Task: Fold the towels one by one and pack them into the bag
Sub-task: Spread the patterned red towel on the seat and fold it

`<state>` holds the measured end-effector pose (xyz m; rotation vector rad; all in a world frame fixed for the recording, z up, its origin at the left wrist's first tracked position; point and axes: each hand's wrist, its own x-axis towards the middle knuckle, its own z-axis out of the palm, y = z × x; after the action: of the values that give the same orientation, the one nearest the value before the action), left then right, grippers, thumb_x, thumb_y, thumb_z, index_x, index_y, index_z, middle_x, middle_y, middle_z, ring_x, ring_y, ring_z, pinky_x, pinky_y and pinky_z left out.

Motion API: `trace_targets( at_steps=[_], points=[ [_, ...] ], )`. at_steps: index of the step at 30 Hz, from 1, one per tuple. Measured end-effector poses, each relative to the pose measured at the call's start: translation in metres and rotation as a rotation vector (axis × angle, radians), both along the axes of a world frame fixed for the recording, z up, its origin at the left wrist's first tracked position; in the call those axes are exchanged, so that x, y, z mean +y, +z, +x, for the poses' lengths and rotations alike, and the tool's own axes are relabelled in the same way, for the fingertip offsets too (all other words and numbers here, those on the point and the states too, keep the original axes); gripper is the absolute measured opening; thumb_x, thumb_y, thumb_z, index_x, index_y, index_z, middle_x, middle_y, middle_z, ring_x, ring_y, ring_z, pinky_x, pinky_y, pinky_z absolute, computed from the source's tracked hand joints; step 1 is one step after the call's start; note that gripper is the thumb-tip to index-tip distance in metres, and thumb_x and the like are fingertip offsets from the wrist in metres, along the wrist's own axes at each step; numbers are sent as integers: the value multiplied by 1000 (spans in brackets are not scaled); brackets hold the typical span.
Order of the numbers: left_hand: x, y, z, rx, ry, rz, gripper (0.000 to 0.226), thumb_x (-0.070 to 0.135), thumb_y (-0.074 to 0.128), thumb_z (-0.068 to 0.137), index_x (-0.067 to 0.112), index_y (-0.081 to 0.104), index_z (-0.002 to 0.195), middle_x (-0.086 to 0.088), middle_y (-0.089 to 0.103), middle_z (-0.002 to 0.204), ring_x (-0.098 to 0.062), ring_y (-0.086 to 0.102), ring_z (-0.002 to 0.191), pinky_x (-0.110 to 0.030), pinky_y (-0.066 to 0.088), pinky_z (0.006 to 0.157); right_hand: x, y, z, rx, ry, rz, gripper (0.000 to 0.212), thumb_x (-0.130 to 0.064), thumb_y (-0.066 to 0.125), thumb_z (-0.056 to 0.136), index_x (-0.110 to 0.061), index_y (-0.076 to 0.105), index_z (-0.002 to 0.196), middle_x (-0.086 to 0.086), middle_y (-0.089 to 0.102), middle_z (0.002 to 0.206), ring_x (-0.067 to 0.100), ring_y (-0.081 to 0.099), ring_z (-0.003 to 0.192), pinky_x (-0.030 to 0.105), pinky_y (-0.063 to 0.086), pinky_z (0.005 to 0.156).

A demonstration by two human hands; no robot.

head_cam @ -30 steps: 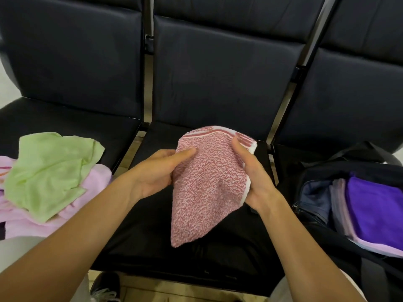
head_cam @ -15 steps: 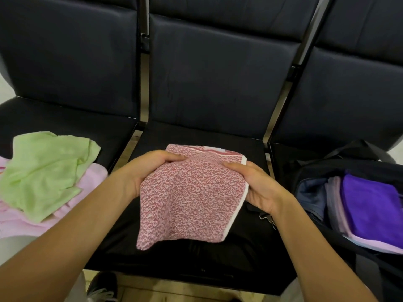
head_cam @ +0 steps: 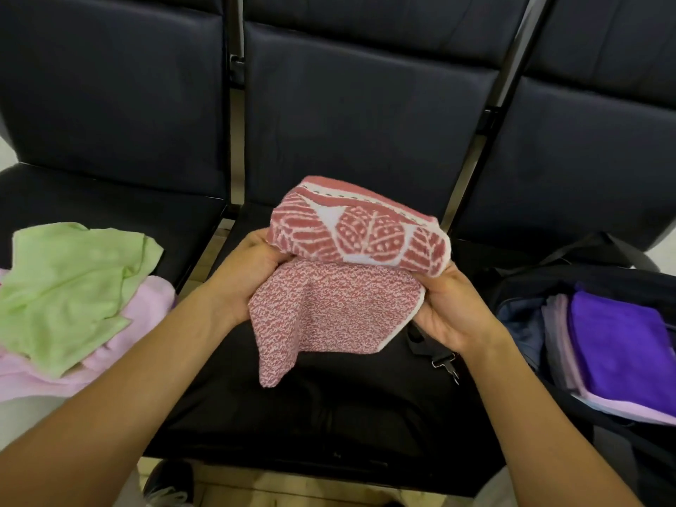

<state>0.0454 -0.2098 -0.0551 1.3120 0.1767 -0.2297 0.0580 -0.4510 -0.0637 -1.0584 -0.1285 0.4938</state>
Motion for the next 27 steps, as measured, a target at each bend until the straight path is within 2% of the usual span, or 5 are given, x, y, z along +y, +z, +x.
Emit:
trace_targets(
  at_steps=[12, 17, 20, 23, 27],
  points=[
    [4, 5, -4, -249, -108, -11, 31, 5, 52, 93, 19, 77, 82, 2, 74, 90, -9, 70, 88, -17, 53, 74, -12, -7, 4, -193, 53, -123, 55, -23, 80, 80, -1, 58, 125, 18, 66, 117, 36, 64, 110, 46, 55, 90],
    [5, 6, -5, -253, -164, -103, 34, 9, 53, 86, 22, 76, 63, 3, 71, 73, -8, 68, 70, -19, 54, 63, -14, 9, -8, -213, 72, -151, 11, -15, 73, 78, -20, 80, 84, -6, 75, 80, 8, 72, 78, 22, 58, 67],
    [10, 5, -2, -272, -217, -87, 34, -9, 47, 88, 1, 73, 69, -1, 72, 83, -13, 68, 77, -22, 55, 64, -14, 12, -8, -116, -53, -172, 64, 6, 39, 100, -15, 70, 47, -8, 64, 50, 3, 63, 46, 16, 51, 44],
    [10, 4, 3, -258, -191, -49, 52, -25, 31, 76, 7, 60, 46, -3, 68, 112, -22, 64, 102, -29, 56, 69, -12, 3, 1, -178, 21, -87, 54, 10, 53, 85, -8, 51, 34, 2, 69, 69, 14, 71, 69, 23, 57, 55],
    [10, 3, 5, -255, -159, -26, 59, -21, 34, 82, 15, 57, 43, -2, 66, 119, -24, 63, 111, -33, 56, 75, -7, 4, 0, -260, 31, -59, 29, 3, 65, 82, -9, 66, 56, 10, 65, 112, 29, 66, 106, 35, 62, 72]
  ],
)
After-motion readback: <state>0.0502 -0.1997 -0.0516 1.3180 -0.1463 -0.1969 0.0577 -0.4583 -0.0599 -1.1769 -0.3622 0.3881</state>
